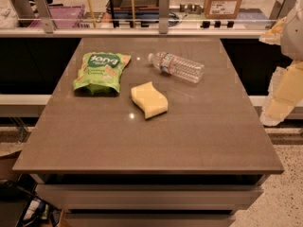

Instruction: Place water bottle upright

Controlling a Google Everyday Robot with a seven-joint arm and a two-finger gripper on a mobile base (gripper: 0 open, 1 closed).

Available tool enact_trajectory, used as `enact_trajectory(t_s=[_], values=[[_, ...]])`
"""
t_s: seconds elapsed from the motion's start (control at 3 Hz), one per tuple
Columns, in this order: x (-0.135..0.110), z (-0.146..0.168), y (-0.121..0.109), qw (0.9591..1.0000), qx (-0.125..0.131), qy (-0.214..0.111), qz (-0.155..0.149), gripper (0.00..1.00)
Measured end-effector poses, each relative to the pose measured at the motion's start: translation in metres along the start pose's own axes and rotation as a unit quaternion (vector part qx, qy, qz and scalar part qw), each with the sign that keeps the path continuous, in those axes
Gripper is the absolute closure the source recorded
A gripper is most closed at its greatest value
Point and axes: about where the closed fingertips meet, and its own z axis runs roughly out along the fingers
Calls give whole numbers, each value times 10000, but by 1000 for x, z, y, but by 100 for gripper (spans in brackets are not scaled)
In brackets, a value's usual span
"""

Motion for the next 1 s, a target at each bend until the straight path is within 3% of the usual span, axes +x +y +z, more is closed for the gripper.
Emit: enact_trajectory(t_s=[0.33, 0.67, 1.0], values=[[-2, -1, -2, 10000, 53, -8, 40, 0], [-6, 0, -12, 9988, 130, -140, 448, 0], [-8, 5, -27, 9939, 139, -287, 1055, 0]])
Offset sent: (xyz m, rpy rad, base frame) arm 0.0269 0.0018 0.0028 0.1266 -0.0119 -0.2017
